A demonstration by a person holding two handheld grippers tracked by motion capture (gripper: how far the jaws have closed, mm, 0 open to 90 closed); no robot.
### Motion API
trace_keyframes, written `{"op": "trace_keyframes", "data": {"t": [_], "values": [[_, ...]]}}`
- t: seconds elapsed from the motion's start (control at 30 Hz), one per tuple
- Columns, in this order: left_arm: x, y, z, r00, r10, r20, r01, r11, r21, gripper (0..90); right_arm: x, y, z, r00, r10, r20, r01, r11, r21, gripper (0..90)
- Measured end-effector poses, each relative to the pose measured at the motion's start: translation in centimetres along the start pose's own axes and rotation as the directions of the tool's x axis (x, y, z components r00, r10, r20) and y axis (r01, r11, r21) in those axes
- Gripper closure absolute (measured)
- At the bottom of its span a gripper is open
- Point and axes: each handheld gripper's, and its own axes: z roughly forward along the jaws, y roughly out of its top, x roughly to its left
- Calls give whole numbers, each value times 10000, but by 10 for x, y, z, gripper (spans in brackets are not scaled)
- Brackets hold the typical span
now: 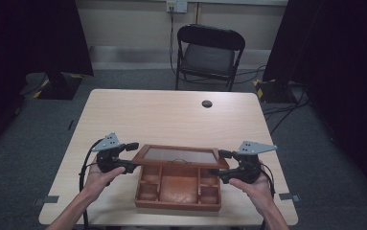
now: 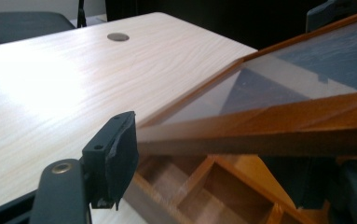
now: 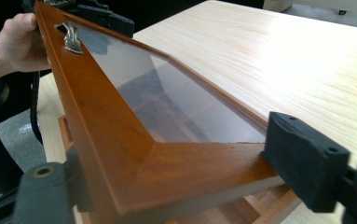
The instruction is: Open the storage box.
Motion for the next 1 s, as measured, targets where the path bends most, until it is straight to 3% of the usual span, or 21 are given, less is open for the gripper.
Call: {"op": "trace_keyframes", "data": {"t": [0.17,0.2,0.43,0.73,1.0], "values": [[1,5,3,9998,50,186,-50,10000,-30,359,-7,4,2,9995,299,-121,-300,9995,-96,237],[2,8,4,9997,163,178,-162,9999,-31,377,-9,6,2,9995,291,-111,-294,9993,-234,286],[5,9,11,9996,-10,280,15,9998,-174,390,-19,8,9,9988,482,-119,-485,9984,-297,338],[9,18,14,9995,217,242,-216,9998,-17,447,-27,11,18,9985,537,-64,-539,9976,-443,377],[17,19,17,9999,-43,151,48,9995,-302,475,-37,16,21,9981,614,-15,-613,9962,-618,410]]}}
